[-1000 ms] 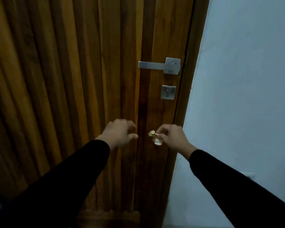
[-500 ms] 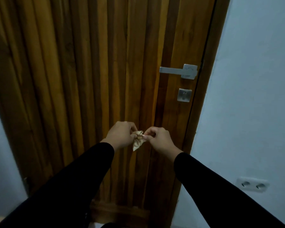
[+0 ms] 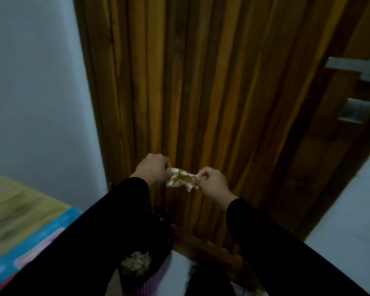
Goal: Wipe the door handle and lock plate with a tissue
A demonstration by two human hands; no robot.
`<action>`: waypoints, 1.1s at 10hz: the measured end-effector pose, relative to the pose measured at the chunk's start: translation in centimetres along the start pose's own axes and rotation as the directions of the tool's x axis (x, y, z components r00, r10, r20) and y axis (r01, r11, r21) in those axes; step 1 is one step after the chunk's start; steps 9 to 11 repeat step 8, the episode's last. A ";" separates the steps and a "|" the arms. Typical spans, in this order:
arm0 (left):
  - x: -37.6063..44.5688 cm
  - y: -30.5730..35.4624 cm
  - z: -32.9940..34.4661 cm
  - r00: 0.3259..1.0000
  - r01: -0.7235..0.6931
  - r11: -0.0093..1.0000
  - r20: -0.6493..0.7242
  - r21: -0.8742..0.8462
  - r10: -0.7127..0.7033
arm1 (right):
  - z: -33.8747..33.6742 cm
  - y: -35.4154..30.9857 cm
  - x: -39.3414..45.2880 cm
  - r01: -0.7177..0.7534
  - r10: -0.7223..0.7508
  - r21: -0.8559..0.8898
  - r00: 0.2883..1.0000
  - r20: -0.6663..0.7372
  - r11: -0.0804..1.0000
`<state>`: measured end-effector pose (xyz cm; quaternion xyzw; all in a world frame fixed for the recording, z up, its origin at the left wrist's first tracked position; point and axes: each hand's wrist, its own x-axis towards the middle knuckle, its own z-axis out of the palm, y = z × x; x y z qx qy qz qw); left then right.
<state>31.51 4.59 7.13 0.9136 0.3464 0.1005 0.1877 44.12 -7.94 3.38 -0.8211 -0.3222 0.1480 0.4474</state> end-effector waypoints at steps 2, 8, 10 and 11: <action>0.3 -7.3 1.0 0.982 0.184 0.980 0.028 0.077 -0.187 | 8.5 -0.6 1.1 -0.067 0.055 0.109 0.993 0.108 0.992; 4.5 -14.3 8.4 0.862 0.290 0.930 0.360 0.224 -0.356 | 12.5 3.5 1.7 -0.213 0.186 0.004 0.862 0.471 0.977; 4.5 -14.3 8.4 0.862 0.290 0.930 0.360 0.224 -0.356 | 12.5 3.5 1.7 -0.213 0.186 0.004 0.862 0.471 0.977; 4.5 -14.3 8.4 0.862 0.290 0.930 0.360 0.224 -0.356 | 12.5 3.5 1.7 -0.213 0.186 0.004 0.862 0.471 0.977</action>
